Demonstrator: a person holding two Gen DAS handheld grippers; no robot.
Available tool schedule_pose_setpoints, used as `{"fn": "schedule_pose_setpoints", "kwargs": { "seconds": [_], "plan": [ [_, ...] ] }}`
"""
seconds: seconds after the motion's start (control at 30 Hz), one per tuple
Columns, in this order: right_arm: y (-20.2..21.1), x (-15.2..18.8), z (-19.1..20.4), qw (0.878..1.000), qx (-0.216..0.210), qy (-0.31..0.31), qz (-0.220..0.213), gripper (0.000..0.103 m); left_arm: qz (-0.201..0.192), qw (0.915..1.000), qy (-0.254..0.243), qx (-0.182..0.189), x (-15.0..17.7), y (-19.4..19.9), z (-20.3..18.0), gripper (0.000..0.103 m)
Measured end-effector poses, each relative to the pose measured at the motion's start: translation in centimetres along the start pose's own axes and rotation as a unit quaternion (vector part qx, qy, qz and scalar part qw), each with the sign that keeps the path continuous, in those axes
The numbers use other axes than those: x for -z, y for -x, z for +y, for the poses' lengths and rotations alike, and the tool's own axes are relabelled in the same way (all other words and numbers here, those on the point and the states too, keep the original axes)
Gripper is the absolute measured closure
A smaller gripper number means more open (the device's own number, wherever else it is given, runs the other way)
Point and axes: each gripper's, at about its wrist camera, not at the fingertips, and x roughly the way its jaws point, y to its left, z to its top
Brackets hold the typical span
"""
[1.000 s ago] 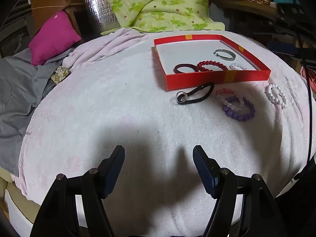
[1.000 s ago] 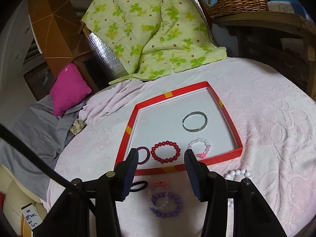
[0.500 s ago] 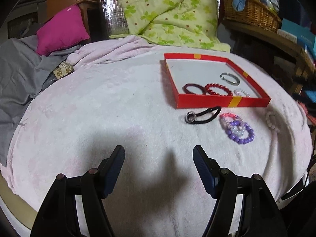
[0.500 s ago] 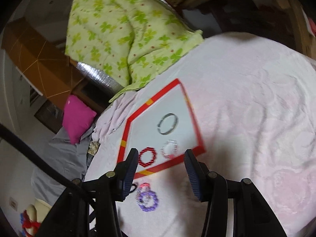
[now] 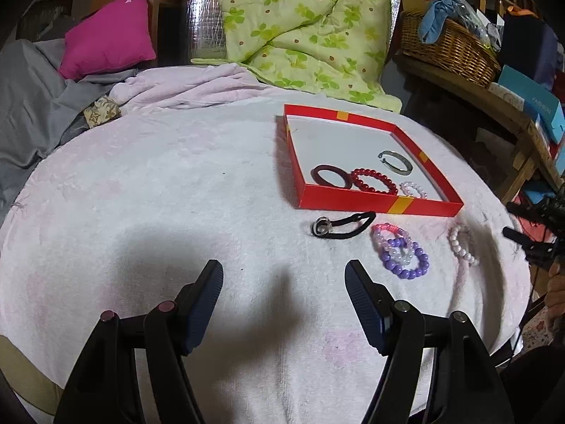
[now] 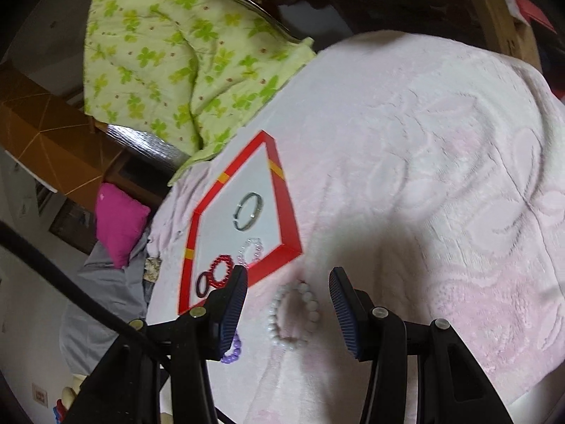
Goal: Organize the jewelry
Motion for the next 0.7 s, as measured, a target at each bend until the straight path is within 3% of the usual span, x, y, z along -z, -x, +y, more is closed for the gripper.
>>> {"fn": "schedule_pose_setpoints", "kwargs": {
  "seconds": [0.47,0.7],
  "plan": [
    [-3.4,1.4,2.5,0.999,0.041,-0.001,0.023,0.052,-0.004,0.9989,0.027,0.037,-0.4,1.1,1.3,0.031],
    [-4.5,2.3,5.3,0.999,0.033,0.025,0.015,0.052,-0.004,0.9983,0.042,0.039,-0.5,1.5,2.8,0.031]
  ]
}}
